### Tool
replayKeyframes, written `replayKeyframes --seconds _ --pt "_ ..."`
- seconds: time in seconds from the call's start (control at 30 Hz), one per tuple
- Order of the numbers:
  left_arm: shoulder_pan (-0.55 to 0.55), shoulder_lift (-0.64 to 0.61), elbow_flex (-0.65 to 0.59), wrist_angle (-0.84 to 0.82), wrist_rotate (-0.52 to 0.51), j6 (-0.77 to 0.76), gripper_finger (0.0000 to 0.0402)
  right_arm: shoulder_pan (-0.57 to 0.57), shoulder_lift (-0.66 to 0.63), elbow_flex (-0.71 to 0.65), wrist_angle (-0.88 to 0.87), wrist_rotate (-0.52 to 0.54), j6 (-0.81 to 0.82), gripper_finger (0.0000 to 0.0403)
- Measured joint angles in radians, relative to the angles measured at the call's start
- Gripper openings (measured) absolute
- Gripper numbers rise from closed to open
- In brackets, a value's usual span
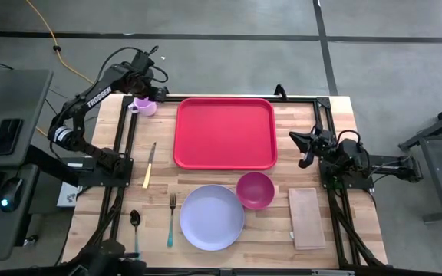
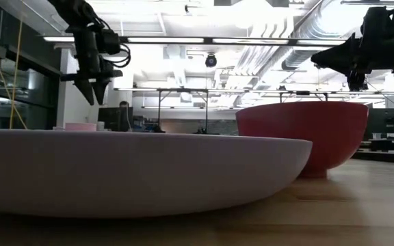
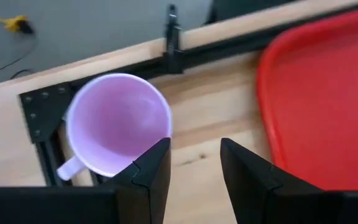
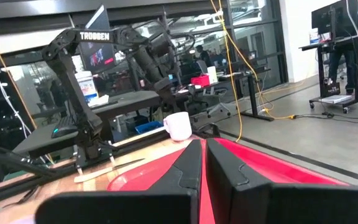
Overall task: Set up tray
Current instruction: Put the pink mug on the orange serving tray
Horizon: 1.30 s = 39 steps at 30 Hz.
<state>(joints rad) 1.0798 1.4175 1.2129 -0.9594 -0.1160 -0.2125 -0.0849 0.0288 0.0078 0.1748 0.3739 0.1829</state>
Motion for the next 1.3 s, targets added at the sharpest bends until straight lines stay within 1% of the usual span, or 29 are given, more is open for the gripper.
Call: replayKeyframes --seconds 0.1,0.33,0.57,1.03,1.3 --pt "-0.006 0.025 0.0 0.013 -0.052 -0.036 0.0172 0.0 0.0 0.0 -0.028 -0.012 0.0 0.0" --pt "-0.013 0.087 0.0 0.025 -0.095 -0.081 0.0172 0.0 0.0 0.0 -0.084 -0.028 0.0 0.0" --pt "-0.014 0.127 0.0 0.027 -0.124 -0.107 0.0172 0.0 0.0 0.0 -0.101 -0.039 -0.006 0.0" --pt "-0.013 0.138 0.001 0.008 -0.138 -0.091 0.0172 0.0 0.0 0.0 -0.106 -0.038 -0.004 0.0" --pt "-0.022 0.183 0.002 0.001 -0.167 -0.091 0.0172 0.0 0.0 0.0 -0.107 -0.044 -0.002 0.0"
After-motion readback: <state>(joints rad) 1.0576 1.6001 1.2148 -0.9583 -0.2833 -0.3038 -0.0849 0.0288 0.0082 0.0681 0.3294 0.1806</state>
